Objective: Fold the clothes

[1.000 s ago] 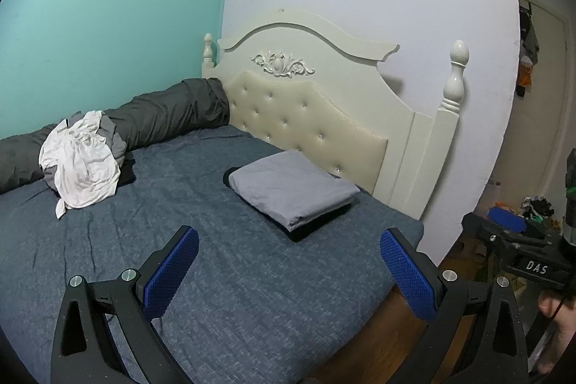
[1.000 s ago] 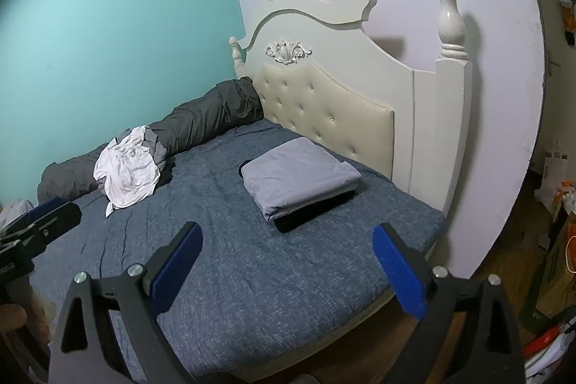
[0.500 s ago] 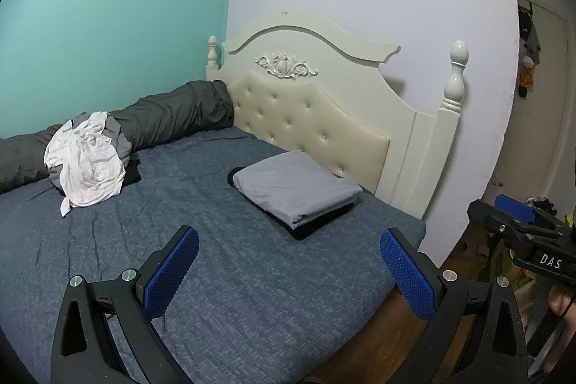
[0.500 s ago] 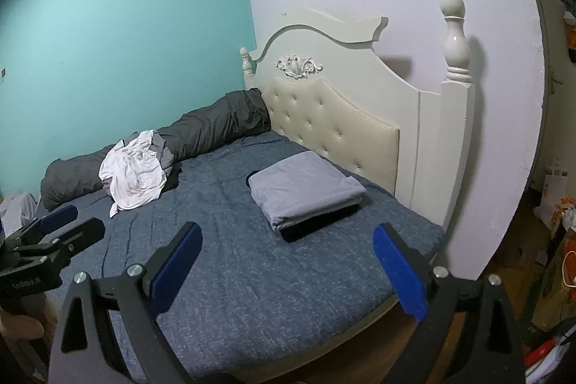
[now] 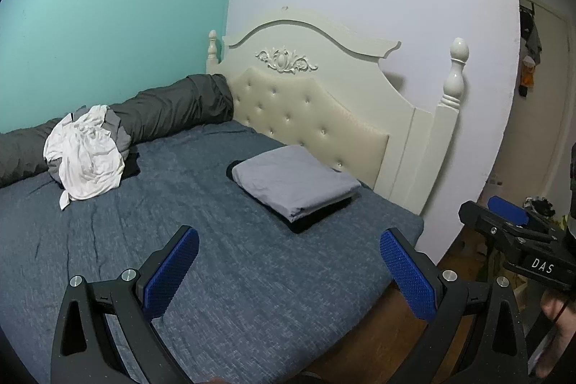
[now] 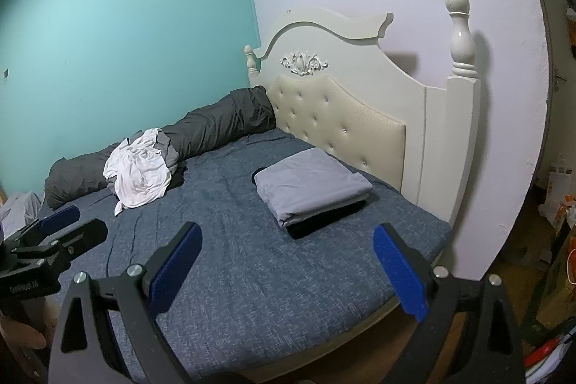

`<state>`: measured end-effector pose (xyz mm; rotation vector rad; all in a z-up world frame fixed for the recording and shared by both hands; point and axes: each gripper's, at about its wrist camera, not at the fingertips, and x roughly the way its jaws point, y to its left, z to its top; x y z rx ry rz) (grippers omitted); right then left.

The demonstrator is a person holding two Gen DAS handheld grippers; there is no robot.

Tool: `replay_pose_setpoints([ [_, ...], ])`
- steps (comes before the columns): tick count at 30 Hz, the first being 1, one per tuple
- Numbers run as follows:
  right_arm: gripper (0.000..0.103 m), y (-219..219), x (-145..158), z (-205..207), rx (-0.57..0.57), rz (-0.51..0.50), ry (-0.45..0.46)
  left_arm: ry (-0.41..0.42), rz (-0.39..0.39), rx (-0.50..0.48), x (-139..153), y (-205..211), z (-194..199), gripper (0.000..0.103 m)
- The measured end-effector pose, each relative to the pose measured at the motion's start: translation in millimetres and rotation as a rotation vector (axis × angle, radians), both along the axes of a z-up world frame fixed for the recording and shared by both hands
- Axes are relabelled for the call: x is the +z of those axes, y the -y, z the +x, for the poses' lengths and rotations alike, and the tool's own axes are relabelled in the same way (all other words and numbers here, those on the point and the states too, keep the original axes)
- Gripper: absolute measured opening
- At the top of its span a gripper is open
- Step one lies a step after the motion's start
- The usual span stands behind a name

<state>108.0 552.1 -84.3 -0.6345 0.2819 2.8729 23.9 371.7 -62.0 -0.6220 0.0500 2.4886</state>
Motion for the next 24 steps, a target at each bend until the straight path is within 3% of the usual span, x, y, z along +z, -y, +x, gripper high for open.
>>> replay_pose_setpoints([
  [24, 0.097, 0.8, -10.7, -1.0, 0.004, -0.008, 0.027, 0.011, -0.017, 0.013, -6.3, 1.8, -1.5, 0.103],
])
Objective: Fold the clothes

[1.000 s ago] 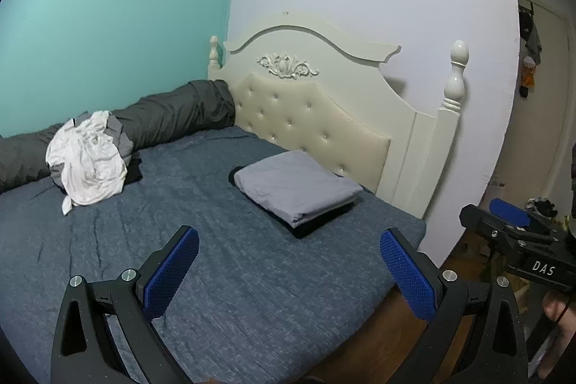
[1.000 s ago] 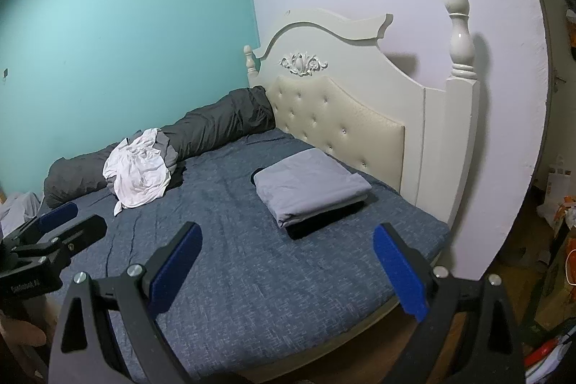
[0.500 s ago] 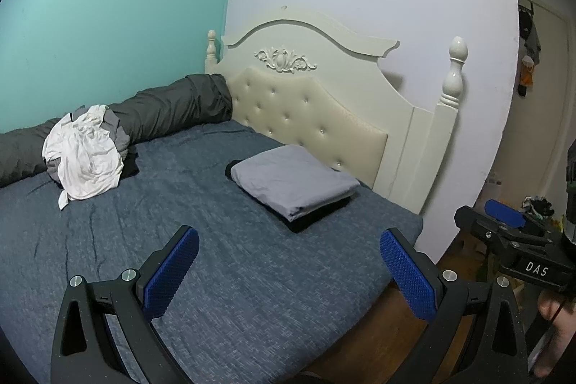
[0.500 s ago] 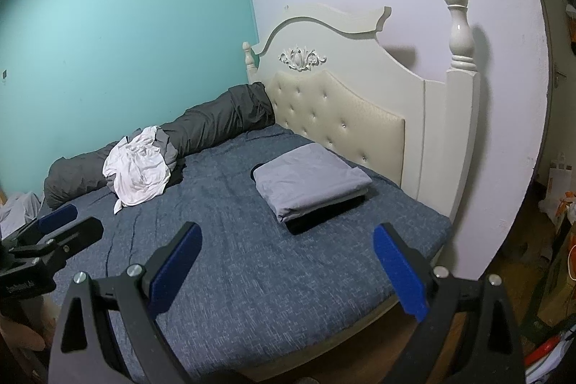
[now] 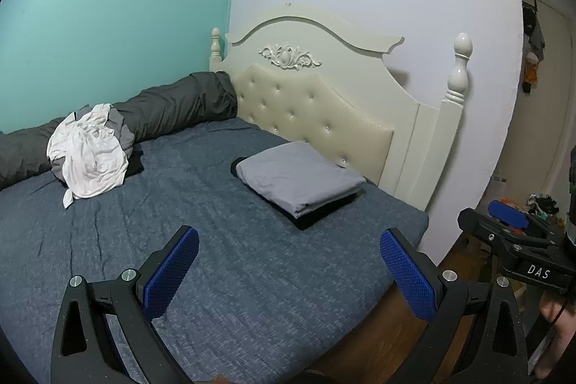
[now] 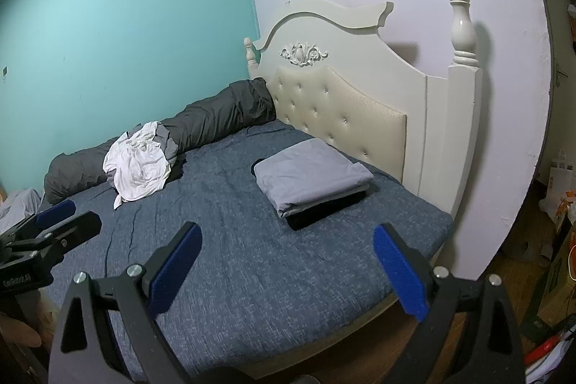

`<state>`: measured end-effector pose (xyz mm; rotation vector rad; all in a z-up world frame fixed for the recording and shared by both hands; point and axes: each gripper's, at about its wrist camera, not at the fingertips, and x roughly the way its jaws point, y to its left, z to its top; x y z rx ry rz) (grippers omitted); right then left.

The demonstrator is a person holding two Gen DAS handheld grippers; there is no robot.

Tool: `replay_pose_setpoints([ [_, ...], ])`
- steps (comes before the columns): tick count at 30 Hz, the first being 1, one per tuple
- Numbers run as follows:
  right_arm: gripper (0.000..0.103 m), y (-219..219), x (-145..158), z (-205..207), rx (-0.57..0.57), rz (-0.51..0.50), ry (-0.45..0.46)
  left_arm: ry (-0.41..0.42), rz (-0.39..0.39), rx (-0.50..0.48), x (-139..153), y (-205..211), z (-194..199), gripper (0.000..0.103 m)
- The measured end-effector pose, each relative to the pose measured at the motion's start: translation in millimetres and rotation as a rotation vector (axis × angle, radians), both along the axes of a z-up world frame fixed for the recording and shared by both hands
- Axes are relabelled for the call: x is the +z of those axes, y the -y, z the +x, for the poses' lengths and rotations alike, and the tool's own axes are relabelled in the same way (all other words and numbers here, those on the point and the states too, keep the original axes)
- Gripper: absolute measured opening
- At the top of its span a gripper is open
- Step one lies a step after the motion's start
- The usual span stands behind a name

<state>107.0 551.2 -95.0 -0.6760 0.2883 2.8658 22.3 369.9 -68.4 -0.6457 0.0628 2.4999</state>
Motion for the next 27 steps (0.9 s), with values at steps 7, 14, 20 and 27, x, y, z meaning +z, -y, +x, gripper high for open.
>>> replay_pose_setpoints([
  [7, 0.097, -1.6, -1.4, -0.4, -0.001, -0.001, 0.003, -0.001, -0.002, -0.011, -0.3, -0.3, 1.2, 0.103],
  [14, 0.097, -2.0, -2.8, -0.1, -0.004, -0.002, 0.004, 0.002, -0.003, -0.011, -2.4, 1.2, 1.6, 0.103],
  [20, 0.097, -2.2, -4.2, -0.1, -0.006, -0.004, 0.006, 0.000, 0.001, -0.019, -2.2, 2.7, 2.6, 0.103],
  [27, 0.097, -3.1, -4.7, 1.0, -0.008, -0.006, 0.005, 0.002, 0.006, -0.024, -3.4, 3.4, 3.7, 0.103],
])
